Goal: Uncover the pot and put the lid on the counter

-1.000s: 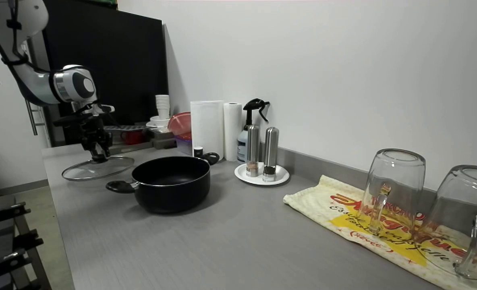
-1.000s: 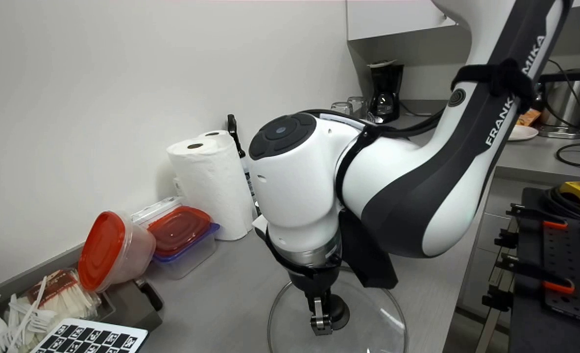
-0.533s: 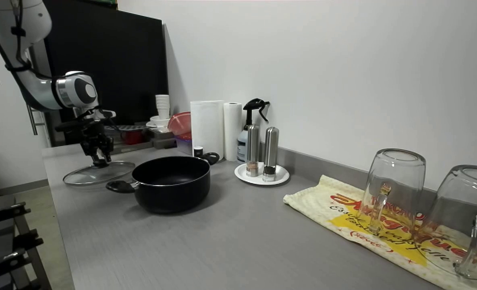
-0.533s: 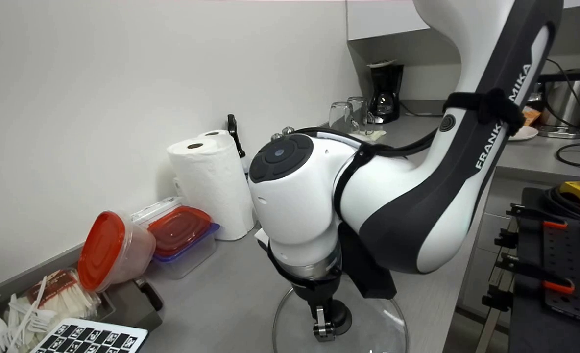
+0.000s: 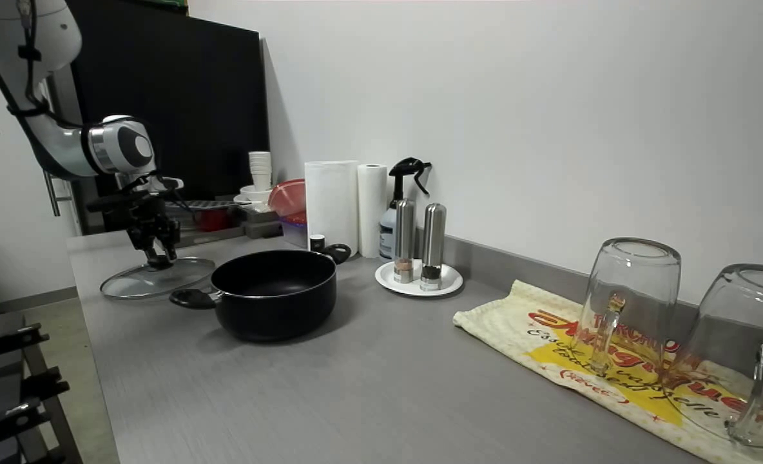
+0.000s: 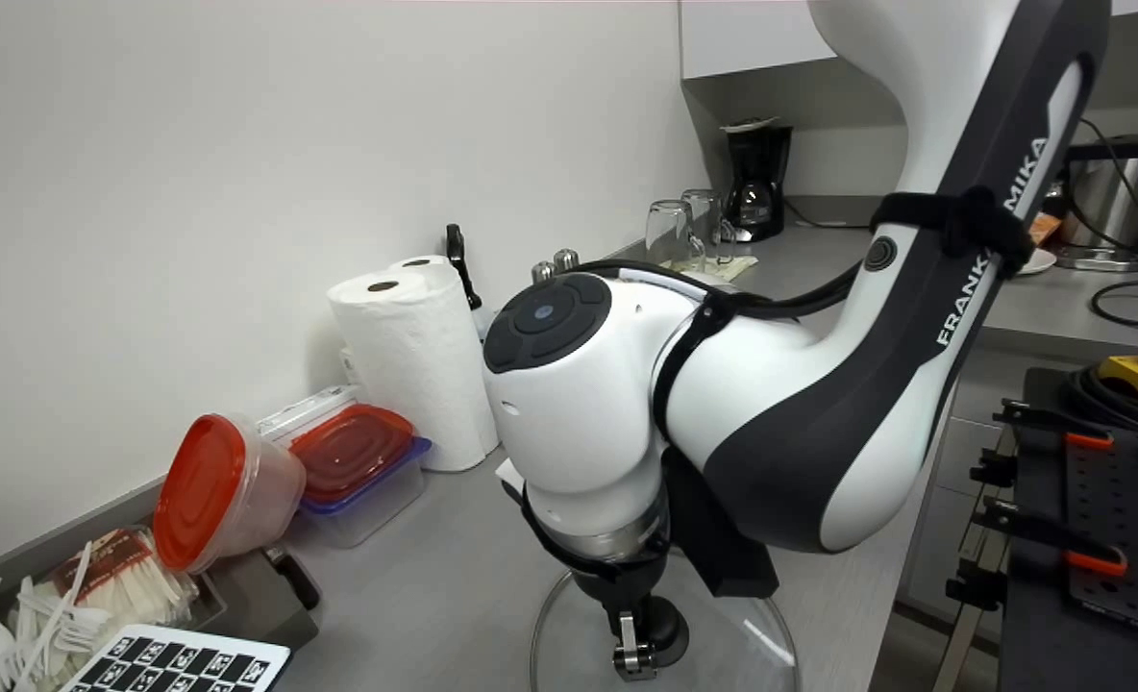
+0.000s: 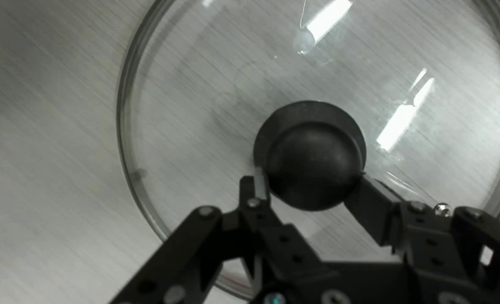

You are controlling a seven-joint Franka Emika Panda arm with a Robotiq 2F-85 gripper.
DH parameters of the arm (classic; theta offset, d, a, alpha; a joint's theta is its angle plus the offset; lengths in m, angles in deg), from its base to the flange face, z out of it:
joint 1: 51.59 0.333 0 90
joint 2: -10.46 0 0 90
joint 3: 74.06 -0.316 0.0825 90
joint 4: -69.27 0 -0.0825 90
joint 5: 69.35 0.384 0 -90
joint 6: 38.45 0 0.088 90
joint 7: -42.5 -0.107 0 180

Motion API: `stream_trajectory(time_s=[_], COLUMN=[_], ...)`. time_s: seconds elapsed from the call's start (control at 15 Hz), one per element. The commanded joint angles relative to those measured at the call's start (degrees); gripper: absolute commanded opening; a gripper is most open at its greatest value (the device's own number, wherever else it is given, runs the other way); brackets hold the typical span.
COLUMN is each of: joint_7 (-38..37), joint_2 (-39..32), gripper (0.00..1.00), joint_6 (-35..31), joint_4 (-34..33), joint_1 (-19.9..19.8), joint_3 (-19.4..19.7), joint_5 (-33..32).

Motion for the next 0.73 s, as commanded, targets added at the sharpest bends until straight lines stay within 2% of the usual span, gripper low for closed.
stream_trajectory(time_s=[0.0, 0.67], joint_7=[0.5, 0.5], joint_2=[0.0, 0.0], gripper=[0.57, 0.59], joint_6=[0.2, 0.3], joint_4=[-0.1, -0.2], joint_1=[0.6, 0.6], joint_3=[0.5, 0.5], joint_5=[0.7, 0.7])
